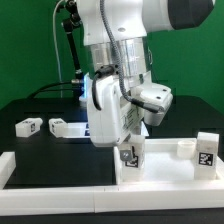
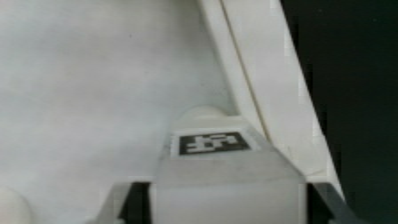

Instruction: Assemble square table

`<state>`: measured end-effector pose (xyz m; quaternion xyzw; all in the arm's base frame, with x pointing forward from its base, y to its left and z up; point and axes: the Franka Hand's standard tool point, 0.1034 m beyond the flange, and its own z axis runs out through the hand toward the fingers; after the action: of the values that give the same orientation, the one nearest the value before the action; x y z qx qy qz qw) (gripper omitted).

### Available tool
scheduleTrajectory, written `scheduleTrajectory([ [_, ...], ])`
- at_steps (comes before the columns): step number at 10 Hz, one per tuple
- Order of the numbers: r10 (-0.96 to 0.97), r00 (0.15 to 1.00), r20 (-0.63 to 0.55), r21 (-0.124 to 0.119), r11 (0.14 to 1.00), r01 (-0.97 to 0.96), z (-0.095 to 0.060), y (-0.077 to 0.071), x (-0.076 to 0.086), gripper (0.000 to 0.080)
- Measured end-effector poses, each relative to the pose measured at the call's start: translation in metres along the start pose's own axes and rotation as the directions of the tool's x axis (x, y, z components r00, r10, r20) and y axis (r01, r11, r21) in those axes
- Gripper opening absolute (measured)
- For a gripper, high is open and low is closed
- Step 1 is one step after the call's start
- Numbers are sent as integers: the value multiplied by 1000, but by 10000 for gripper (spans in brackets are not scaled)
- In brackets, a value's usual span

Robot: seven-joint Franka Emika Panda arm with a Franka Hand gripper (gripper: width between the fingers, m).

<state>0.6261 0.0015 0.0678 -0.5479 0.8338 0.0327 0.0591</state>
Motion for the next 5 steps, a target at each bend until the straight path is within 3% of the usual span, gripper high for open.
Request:
scheduleTrajectory([
  [1, 27, 1000, -2, 0, 1000, -27, 0, 0, 1, 292],
  [3, 18, 1000, -2, -1, 1000, -18, 1, 0, 0, 537],
  [4, 18, 1000, -2, -1, 1000, -18, 1, 0, 0, 537],
  [5, 14, 1000, 0, -1, 1000, -14, -1, 1, -3, 626],
])
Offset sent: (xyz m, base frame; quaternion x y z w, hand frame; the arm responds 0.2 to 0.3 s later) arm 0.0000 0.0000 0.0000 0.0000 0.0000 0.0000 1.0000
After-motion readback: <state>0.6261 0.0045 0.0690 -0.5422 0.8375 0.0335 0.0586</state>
